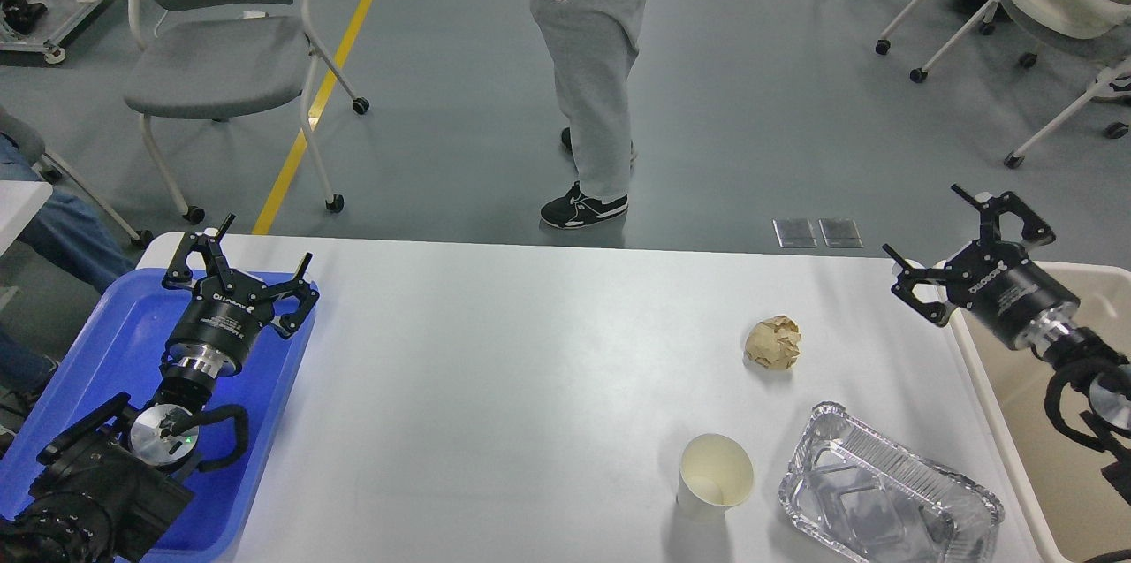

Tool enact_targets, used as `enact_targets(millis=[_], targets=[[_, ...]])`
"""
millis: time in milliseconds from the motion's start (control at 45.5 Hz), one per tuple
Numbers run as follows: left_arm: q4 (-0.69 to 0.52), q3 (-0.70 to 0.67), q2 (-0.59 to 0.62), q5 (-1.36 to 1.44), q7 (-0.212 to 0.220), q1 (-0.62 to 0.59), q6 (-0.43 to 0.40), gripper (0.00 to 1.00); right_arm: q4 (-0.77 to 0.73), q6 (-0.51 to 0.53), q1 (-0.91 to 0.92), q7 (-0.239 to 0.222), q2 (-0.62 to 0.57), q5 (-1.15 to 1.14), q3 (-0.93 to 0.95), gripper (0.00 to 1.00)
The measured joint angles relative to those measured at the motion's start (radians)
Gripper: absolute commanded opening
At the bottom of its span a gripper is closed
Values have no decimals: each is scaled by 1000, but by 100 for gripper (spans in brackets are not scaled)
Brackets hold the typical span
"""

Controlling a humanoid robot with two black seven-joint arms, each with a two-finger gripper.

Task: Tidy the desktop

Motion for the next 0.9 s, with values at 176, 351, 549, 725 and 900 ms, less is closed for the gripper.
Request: enact_targets(millis=[176,351,549,725,900], targets=[[0,0,0,0,0,0,0,100,26,-22,63,-9,-83,-3,-27,100],[0,0,0,0,0,0,0,100,56,-38,159,-16,-194,-1,-118,100],[0,0,-1,0,0,0,0,100,132,-47,242,-17,-330,4,-228,100],[0,0,-2,0,0,0,0,100,237,-53,271,-17,-432,0,-310,100],[0,-1,-1,0,0,0,0,100,390,-64,294,-15,-545,-24,-390,100]])
